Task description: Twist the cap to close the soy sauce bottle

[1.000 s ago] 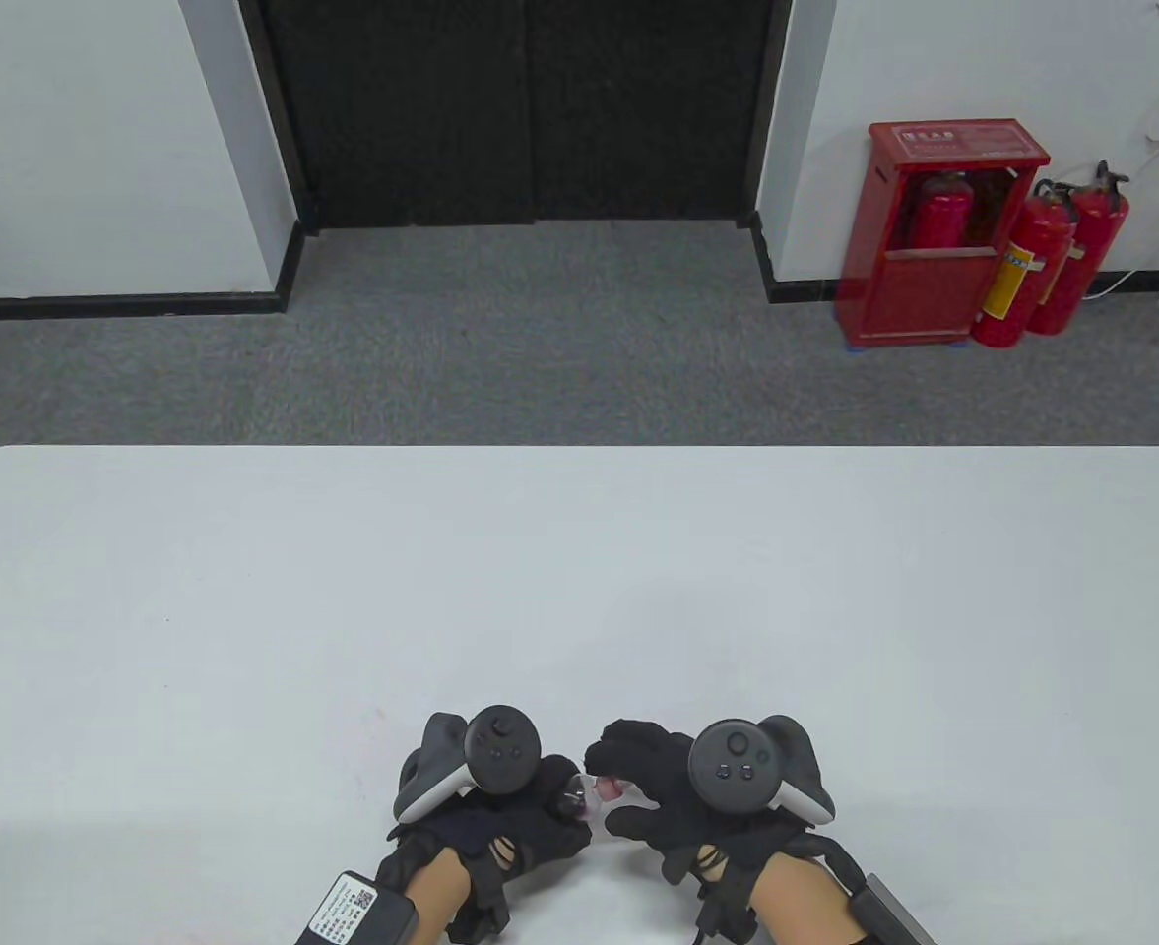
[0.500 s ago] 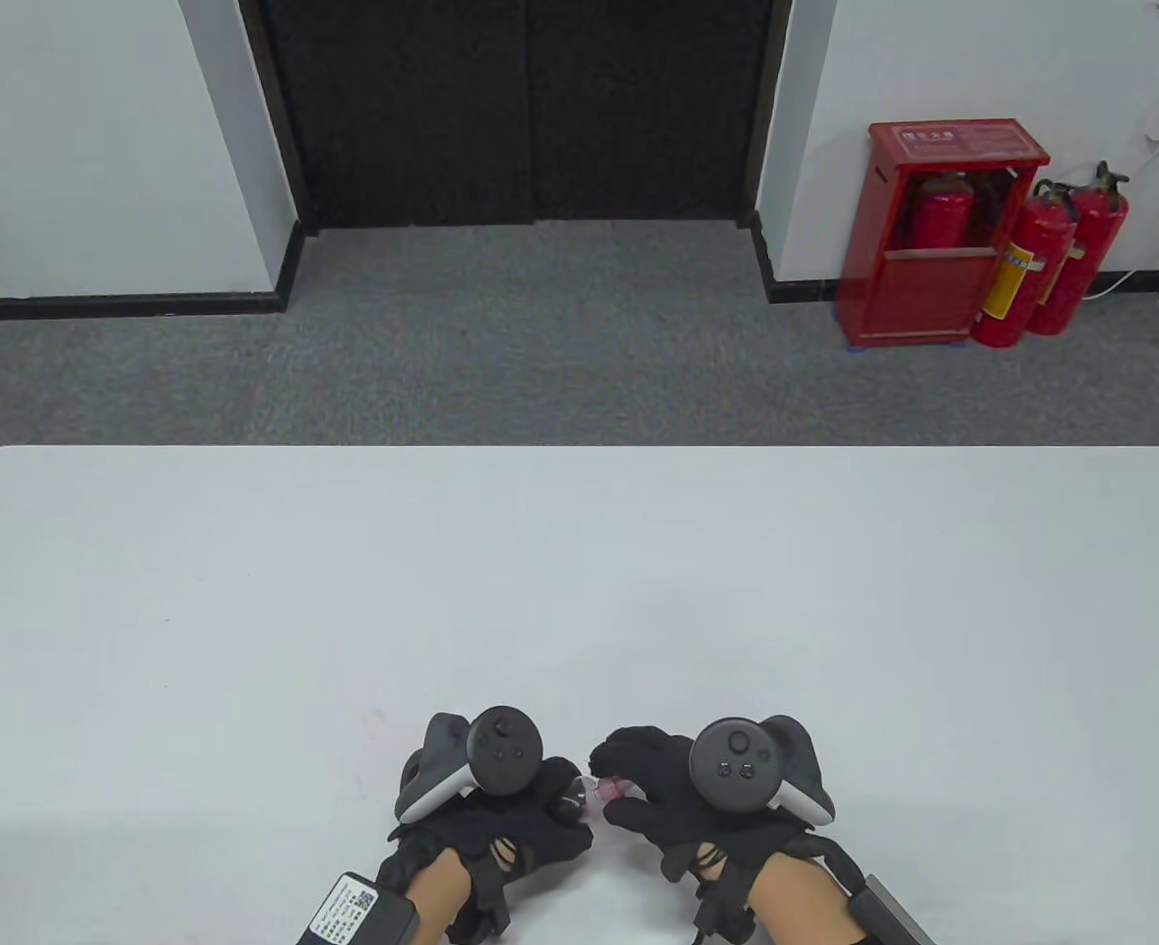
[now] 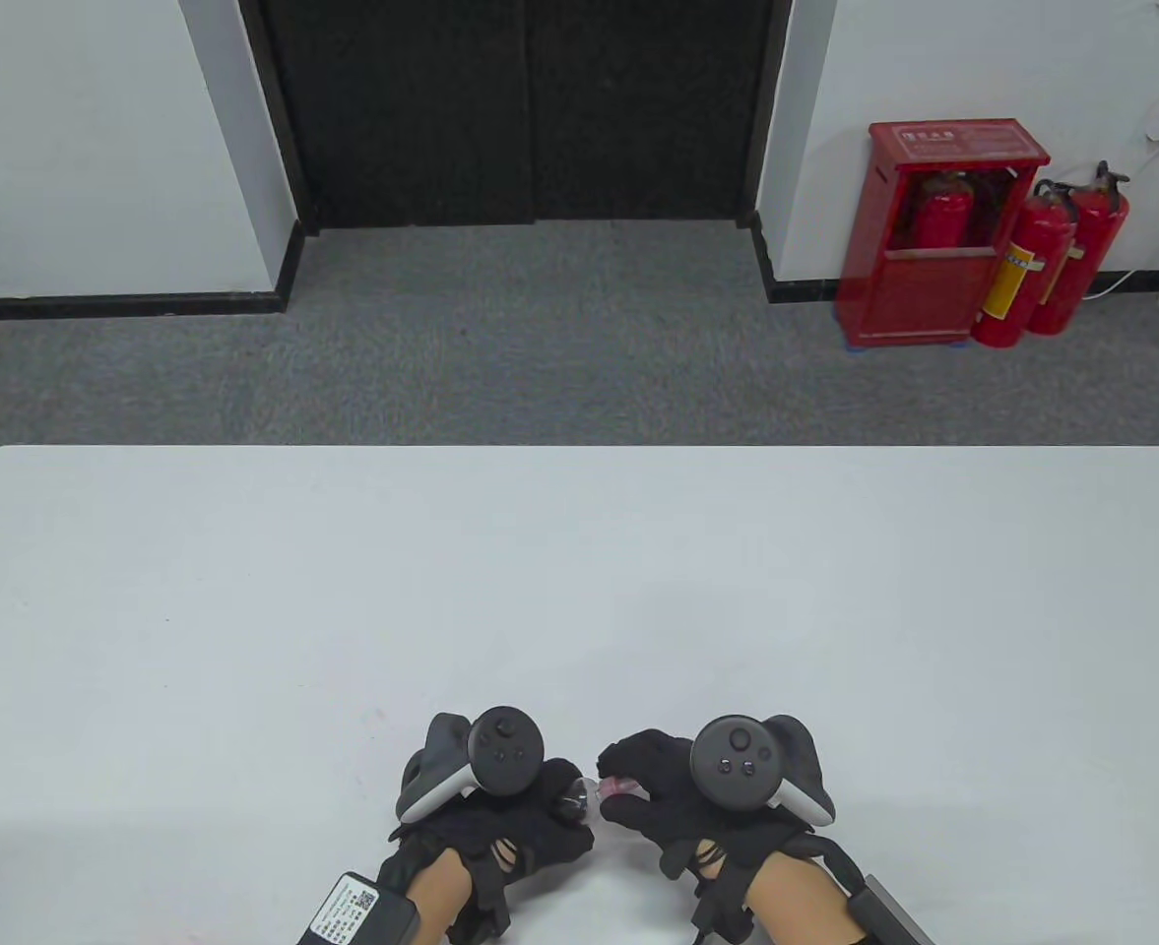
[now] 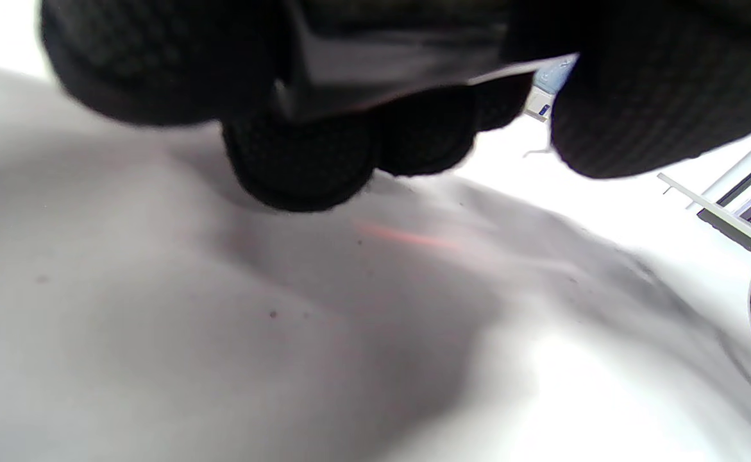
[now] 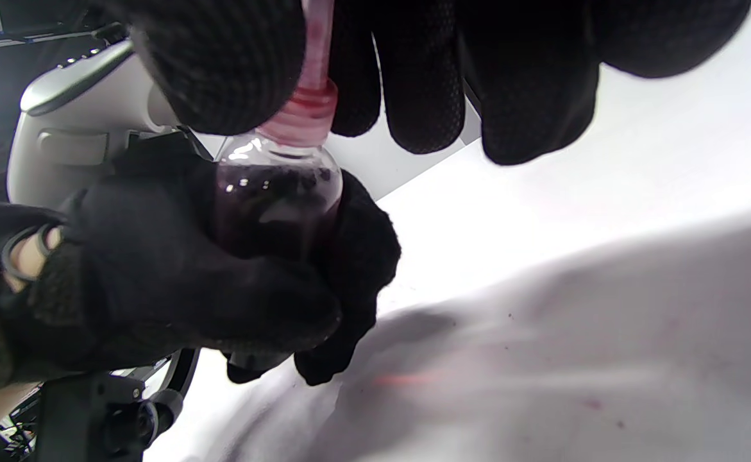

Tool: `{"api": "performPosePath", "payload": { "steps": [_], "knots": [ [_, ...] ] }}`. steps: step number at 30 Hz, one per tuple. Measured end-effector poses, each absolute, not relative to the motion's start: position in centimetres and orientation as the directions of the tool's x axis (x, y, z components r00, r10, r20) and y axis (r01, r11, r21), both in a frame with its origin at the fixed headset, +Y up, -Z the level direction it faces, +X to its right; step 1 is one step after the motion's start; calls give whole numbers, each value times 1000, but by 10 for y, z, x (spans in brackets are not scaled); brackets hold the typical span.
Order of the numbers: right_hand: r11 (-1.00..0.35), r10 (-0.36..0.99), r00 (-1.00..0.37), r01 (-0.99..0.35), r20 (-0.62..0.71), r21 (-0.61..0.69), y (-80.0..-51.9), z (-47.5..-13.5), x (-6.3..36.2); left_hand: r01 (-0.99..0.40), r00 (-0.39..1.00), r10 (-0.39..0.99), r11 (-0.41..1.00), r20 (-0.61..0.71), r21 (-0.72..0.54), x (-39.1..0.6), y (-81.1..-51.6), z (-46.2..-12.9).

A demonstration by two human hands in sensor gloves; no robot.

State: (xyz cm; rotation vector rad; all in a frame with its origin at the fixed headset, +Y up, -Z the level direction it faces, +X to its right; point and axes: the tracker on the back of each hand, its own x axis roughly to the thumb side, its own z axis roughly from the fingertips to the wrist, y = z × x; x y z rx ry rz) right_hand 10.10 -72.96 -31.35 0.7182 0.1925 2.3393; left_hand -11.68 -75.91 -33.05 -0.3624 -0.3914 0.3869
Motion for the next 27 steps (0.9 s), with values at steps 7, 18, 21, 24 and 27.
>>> {"api": "performPosePath", "payload": {
  "steps": [7, 18, 21, 24, 27],
  "knots": [
    [-755, 655, -631, -573, 417, 319, -730, -315, 103, -285, 854, 424, 867, 302, -410, -116, -759, -330],
    [-734, 679, -638, -590, 364, 336, -730, -316, 105, -266, 855, 410, 872, 316, -411, -113, -759, -328],
    [-734, 679, -643, -591, 355, 335, -730, -316, 105, -265, 855, 411, 870, 315, -416, -112, -759, -328],
    [-743, 669, -665, -594, 332, 309, -730, -315, 107, -276, 853, 427, 857, 299, -435, -113, -762, -329],
    [-723, 690, -618, -614, 377, 317, -729, -314, 108, -287, 854, 438, 847, 281, -448, -115, -765, -330]
  ]
}}
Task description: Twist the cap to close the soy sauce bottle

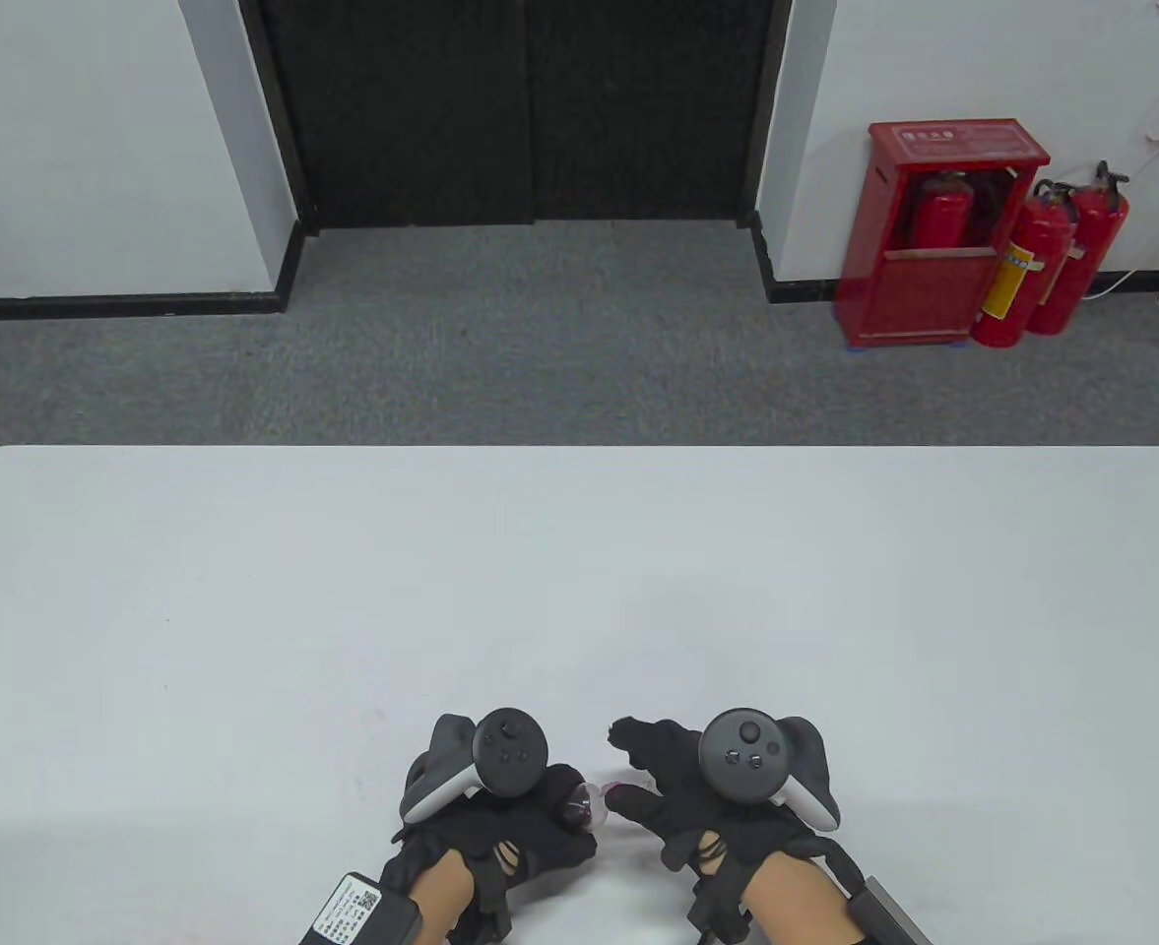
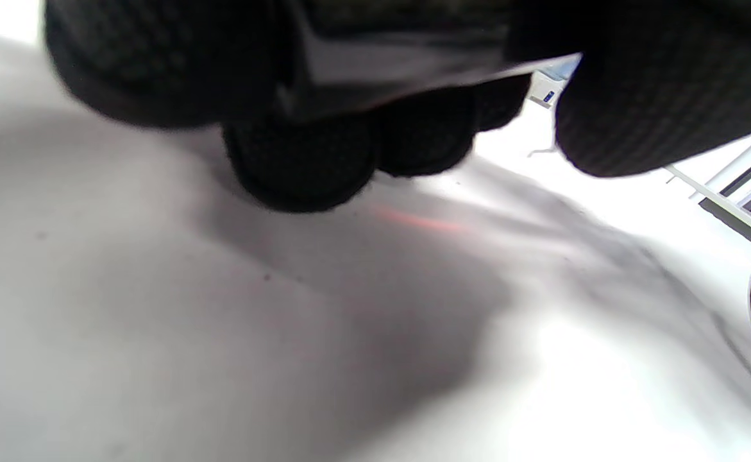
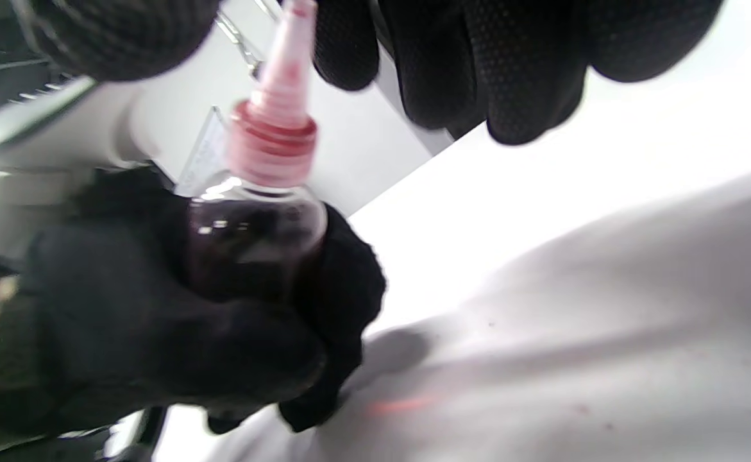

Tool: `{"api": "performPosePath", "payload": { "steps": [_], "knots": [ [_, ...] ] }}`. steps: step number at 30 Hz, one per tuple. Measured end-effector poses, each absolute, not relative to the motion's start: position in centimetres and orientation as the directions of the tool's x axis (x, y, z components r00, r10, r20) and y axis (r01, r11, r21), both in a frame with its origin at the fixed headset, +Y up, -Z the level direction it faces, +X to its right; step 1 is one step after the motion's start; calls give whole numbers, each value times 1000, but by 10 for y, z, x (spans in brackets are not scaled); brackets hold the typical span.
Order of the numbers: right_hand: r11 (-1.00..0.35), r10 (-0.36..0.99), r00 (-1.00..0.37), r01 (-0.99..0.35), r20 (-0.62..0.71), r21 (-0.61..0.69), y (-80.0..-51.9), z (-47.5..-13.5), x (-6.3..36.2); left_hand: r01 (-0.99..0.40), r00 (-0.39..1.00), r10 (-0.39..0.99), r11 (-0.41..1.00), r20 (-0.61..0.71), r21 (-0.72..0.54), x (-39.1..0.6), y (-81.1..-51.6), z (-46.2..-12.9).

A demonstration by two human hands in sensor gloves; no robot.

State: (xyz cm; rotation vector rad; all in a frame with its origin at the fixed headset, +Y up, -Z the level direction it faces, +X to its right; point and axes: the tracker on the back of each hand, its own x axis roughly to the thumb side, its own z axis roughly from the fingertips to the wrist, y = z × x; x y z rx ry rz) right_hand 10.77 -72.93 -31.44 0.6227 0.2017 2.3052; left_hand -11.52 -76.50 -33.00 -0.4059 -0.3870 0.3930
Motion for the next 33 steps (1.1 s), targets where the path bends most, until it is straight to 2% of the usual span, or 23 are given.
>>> {"api": "performPosePath", "payload": {
  "steps": [3, 7, 18, 33],
  "knots": [
    [-727, 686, -563, -556, 462, 403, -729, -312, 102, -298, 853, 444, 847, 275, -440, -117, -764, -330],
    [-781, 621, -582, -516, 524, 352, -727, -308, 93, -301, 851, 446, 847, 277, -438, -117, -763, -331],
    [-807, 583, -635, -525, 507, 272, -726, -307, 91, -317, 850, 448, 856, 279, -408, -120, -758, -331],
    [-809, 581, -659, -531, 477, 252, -725, -307, 91, -321, 849, 441, 868, 290, -380, -120, -757, -331]
  ]
}}
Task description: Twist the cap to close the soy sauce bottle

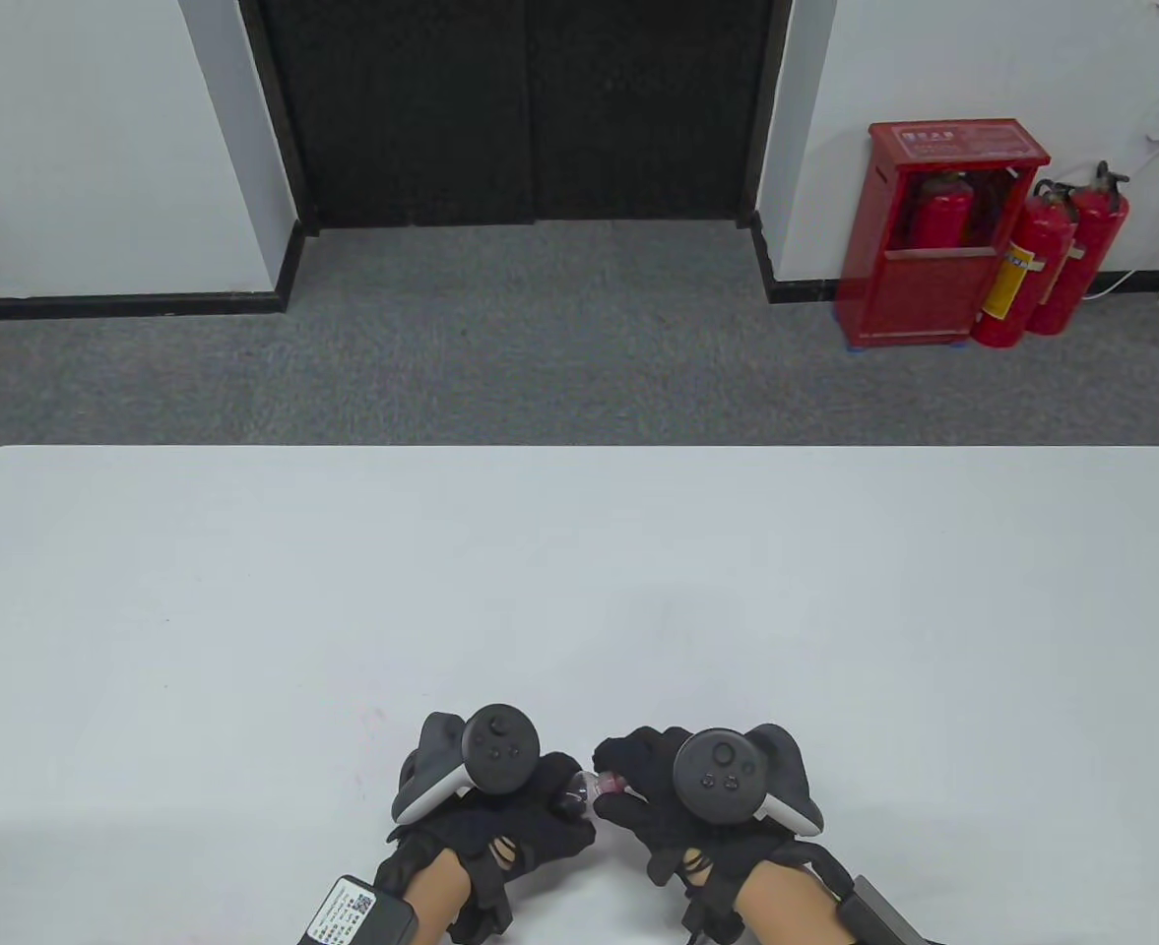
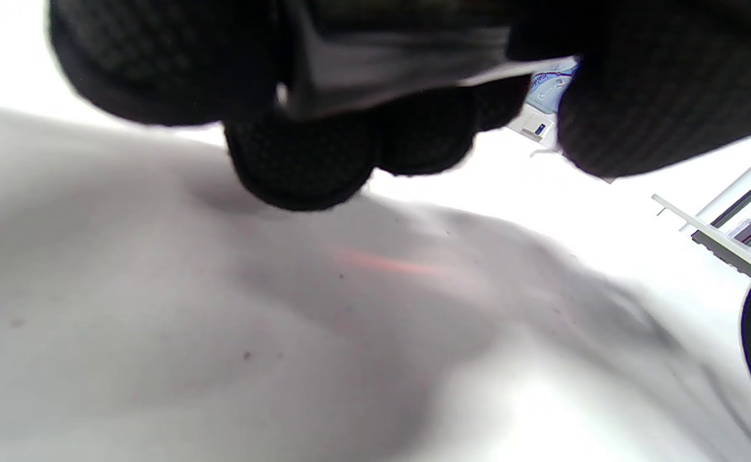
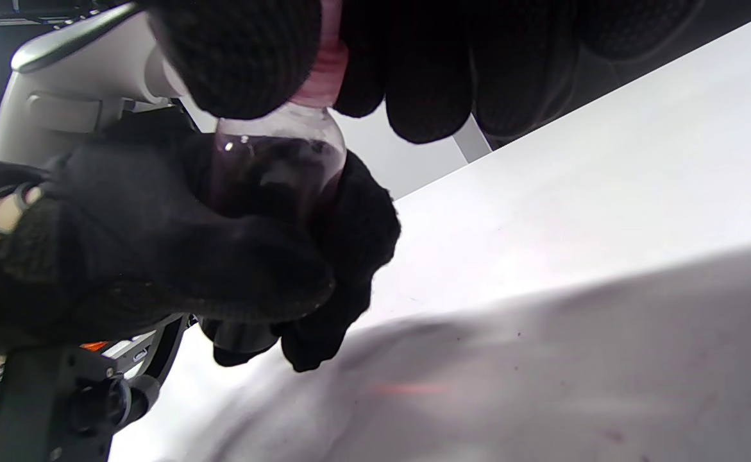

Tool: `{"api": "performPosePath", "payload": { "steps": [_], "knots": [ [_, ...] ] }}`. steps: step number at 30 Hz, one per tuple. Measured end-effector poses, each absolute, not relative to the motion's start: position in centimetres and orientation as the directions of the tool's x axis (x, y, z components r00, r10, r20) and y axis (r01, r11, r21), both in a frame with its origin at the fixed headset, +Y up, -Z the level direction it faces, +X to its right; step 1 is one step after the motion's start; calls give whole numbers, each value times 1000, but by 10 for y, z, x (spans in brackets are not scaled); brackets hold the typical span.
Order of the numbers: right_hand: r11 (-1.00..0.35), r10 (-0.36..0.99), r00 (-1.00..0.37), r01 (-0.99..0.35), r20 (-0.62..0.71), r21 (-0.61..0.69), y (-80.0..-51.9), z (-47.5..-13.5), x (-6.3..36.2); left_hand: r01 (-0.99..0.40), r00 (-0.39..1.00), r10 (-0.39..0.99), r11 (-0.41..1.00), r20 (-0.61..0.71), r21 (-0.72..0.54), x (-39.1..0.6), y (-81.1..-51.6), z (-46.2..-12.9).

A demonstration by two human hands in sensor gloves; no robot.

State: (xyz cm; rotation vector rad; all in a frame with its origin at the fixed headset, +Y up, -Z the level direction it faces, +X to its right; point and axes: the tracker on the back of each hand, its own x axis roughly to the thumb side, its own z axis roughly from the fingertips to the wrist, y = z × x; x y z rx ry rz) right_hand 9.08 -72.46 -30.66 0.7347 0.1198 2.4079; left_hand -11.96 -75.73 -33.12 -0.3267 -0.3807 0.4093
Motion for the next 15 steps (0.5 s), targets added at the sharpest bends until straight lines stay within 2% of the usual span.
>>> {"api": "performPosePath", "payload": {
  "steps": [15],
  "knots": [
    [-800, 598, -676, -533, 430, 274, -725, -308, 93, -289, 860, 409, 884, 306, -367, -117, -756, -329]
  ]
}}
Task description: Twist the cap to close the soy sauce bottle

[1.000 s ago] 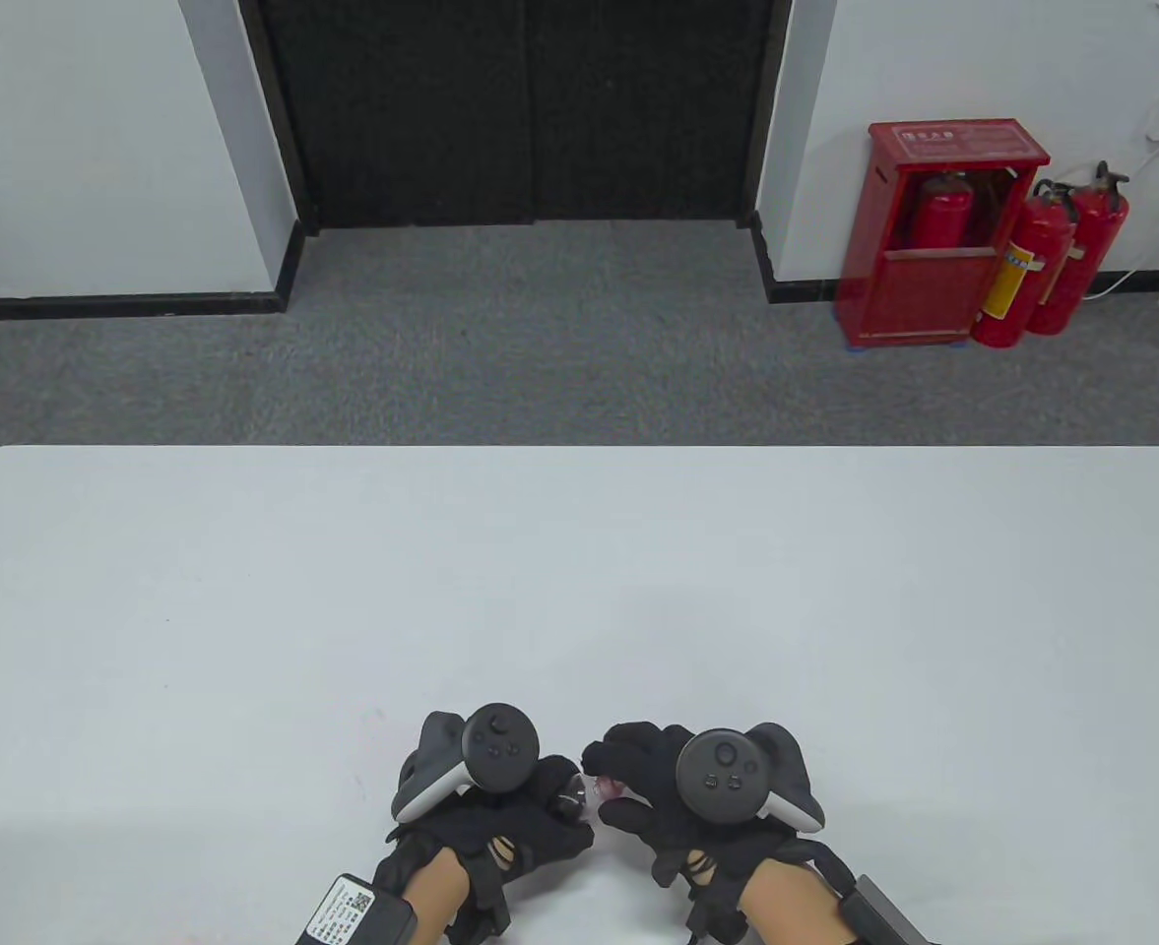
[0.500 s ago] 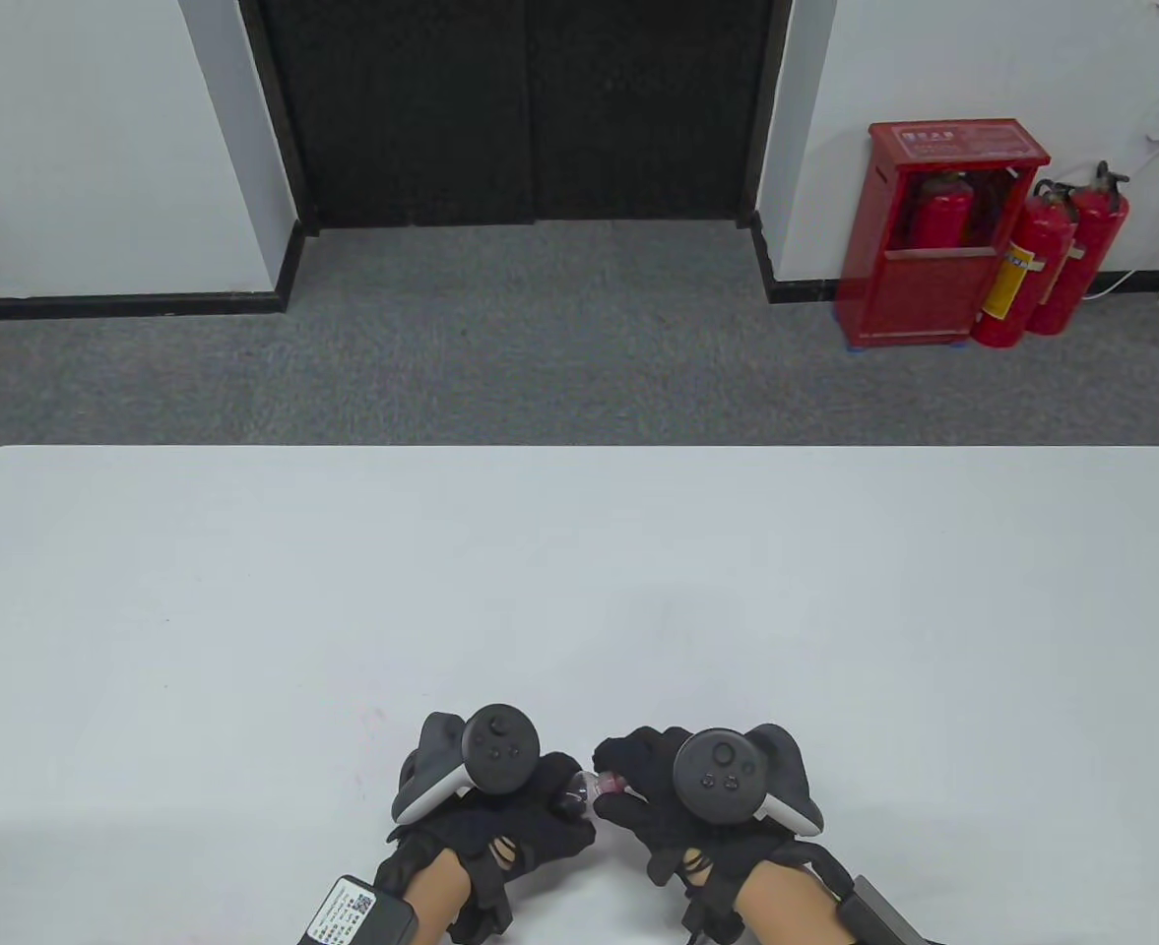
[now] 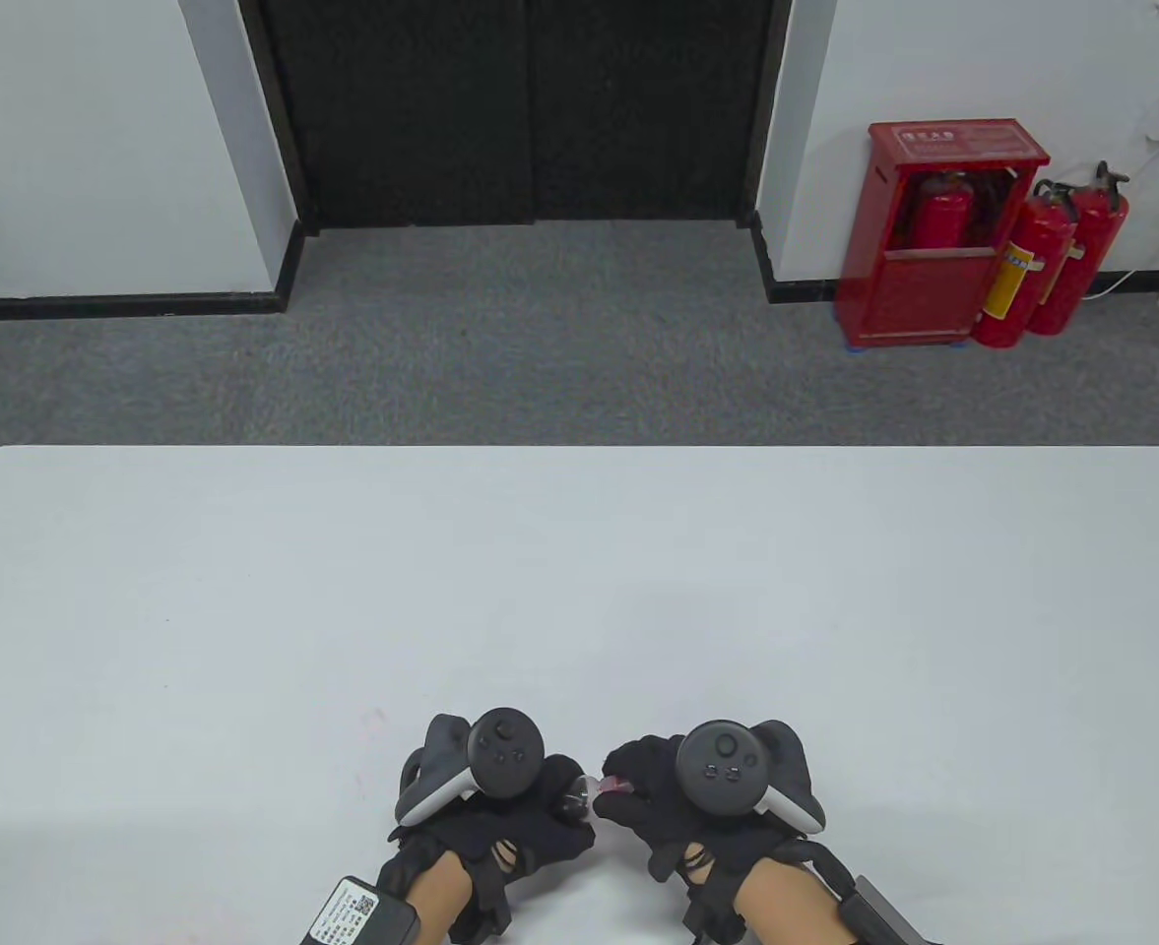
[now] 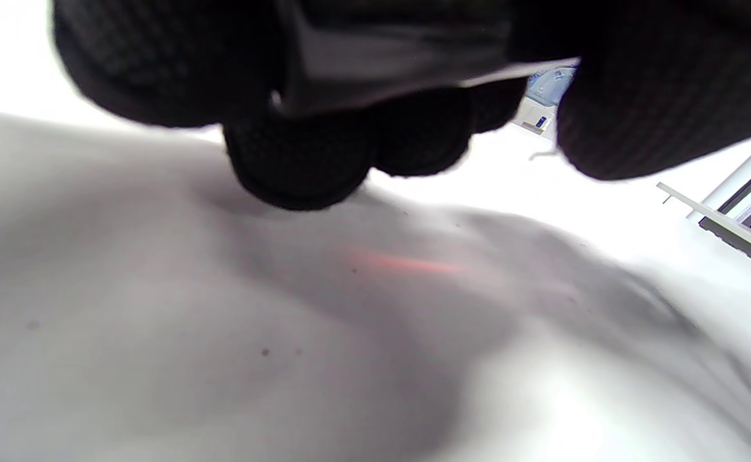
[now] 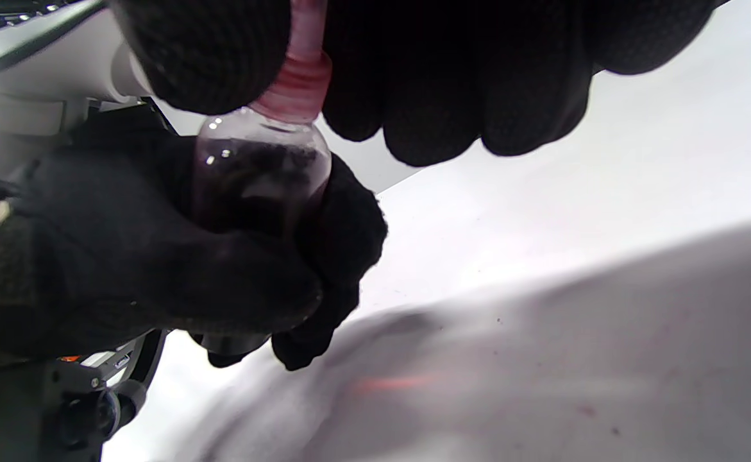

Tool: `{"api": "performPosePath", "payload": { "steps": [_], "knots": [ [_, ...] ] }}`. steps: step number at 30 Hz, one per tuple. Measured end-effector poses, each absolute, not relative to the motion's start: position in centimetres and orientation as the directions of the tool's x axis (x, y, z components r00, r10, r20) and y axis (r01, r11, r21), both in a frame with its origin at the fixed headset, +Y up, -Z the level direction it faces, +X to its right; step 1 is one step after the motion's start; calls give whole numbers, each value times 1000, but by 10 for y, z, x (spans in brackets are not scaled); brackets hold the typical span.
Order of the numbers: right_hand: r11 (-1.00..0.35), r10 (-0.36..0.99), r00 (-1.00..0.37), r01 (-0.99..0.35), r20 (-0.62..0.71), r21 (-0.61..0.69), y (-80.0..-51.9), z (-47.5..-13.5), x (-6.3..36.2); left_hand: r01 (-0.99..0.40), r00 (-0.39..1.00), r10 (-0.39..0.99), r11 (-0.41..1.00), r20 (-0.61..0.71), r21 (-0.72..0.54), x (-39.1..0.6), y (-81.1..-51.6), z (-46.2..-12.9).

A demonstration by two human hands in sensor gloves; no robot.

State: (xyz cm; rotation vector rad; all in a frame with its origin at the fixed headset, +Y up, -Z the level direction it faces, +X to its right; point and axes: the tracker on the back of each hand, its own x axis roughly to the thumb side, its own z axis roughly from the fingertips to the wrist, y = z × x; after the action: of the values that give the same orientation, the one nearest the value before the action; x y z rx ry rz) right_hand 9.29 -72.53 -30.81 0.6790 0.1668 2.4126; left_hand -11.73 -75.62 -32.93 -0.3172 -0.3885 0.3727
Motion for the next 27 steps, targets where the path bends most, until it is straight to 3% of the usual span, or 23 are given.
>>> {"api": "performPosePath", "payload": {
  "steps": [11, 15, 21, 27],
  "knots": [
    [-802, 597, -687, -521, 415, 291, -725, -308, 95, -283, 863, 402, 886, 306, -366, -117, -756, -329],
    [-777, 625, -582, -529, 521, 341, -722, -307, 96, -287, 866, 403, 886, 298, -364, -119, -755, -329],
    [-847, 524, -624, -457, 579, 273, -718, -302, 89, -296, 863, 411, 883, 293, -365, -120, -755, -330],
    [-844, 523, -633, -479, 570, 242, -718, -303, 91, -298, 860, 415, 881, 296, -368, -120, -755, -330]
  ]
}}
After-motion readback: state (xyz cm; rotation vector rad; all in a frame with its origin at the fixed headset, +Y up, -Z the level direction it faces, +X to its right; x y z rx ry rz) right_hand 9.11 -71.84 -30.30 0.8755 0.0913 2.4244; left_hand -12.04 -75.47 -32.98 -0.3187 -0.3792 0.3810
